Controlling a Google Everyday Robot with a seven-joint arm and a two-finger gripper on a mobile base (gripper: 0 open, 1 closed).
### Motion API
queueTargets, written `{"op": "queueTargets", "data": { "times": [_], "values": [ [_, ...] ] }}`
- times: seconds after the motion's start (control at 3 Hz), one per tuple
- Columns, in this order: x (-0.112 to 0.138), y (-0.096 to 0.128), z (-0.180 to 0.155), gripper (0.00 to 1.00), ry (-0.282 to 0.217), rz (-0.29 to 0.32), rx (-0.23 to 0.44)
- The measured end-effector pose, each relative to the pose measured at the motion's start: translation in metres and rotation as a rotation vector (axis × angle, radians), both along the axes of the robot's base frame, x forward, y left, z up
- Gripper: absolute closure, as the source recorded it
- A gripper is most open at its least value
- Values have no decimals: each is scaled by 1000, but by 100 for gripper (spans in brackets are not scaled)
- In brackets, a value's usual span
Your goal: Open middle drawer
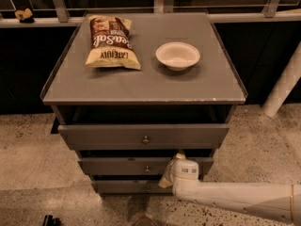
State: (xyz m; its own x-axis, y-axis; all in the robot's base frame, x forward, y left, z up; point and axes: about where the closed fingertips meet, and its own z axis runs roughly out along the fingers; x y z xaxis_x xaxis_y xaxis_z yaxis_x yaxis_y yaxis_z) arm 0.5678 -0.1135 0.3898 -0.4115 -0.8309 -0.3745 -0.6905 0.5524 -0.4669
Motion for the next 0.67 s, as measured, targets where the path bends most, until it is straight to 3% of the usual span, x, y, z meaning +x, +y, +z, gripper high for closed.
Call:
{"op": "queueTargets", "data": {
  "times": [0.33, 0.67],
  "values": [
    [0, 0, 0, 0, 0, 0, 0],
    [0, 0, 0, 19, 0, 0, 0]
  ]
}}
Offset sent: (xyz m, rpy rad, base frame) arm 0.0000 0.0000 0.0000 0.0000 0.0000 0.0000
